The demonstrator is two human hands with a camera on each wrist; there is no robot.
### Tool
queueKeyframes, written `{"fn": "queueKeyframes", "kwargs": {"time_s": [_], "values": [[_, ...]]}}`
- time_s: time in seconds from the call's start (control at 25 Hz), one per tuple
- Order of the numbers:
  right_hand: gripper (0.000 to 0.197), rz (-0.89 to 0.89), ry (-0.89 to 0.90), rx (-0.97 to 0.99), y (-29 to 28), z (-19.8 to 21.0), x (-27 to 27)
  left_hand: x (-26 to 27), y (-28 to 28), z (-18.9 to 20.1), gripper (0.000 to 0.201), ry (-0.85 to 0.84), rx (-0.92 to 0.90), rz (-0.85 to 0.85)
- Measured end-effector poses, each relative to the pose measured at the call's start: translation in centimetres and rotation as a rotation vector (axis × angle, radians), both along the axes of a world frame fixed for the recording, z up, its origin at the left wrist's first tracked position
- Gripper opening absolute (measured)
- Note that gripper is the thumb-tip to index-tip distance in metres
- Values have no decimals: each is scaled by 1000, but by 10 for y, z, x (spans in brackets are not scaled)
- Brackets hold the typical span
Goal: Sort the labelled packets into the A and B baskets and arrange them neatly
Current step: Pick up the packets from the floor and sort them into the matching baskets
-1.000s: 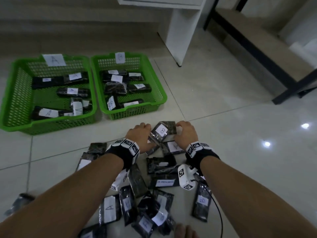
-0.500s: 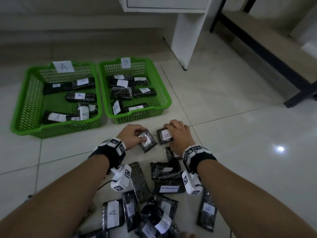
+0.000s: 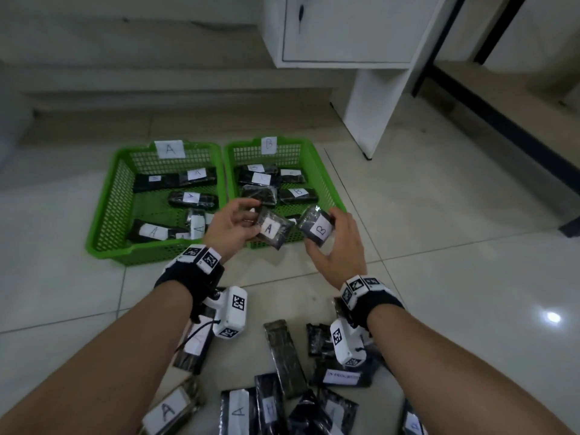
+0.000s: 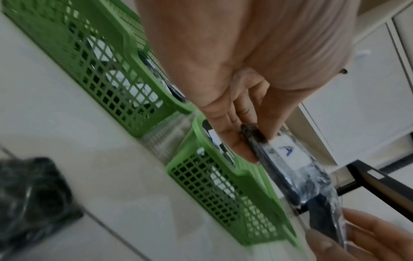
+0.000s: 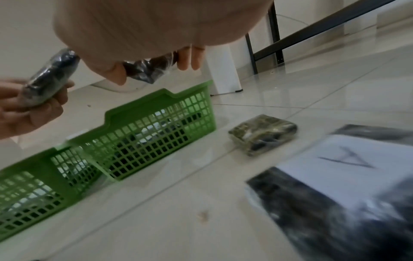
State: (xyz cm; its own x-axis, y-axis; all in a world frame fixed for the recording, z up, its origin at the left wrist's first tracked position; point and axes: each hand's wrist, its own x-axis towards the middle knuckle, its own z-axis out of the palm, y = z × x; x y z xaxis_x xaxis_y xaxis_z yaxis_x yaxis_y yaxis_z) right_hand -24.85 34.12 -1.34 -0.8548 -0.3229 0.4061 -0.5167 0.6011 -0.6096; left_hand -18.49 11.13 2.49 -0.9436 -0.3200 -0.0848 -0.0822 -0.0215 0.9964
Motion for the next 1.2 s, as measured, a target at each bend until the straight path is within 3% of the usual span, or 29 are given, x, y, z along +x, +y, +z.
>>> {"fn": "queueKeyframes", "kwargs": {"time_s": [0.16,0.28,0.6,0.68,0.76,0.84,0.92,1.04,1.2], "values": [[45,17,-3,34,-46,7,-16,9,-57,-4,20,29,-244,308],[40,-39,-134,63,-83,16,-25,18,-94,-16,16,-102,-503,398],[47,-197,-229,415,-119,1,-41,21,-100,-24,38,-721,-1081,-27],[51,-177,-225,484,-116,-1,-38,19,-99,-27,44,-804,-1144,-90],[50,-136,-193,449,-107,-3,-34,19,-95,-27,41,-727,-1177,2],[40,-157,-128,337,-88,-2,-28,20,-84,-24,33,-443,-1187,182],[28,-218,-94,260,-63,3,-17,20,-67,-16,22,-91,-1201,246],[28,-312,-118,265,-13,6,-4,10,-26,1,11,240,-1131,97],[33,-390,-397,325,53,-1,9,-7,44,-2,9,301,-1006,-288]]}}
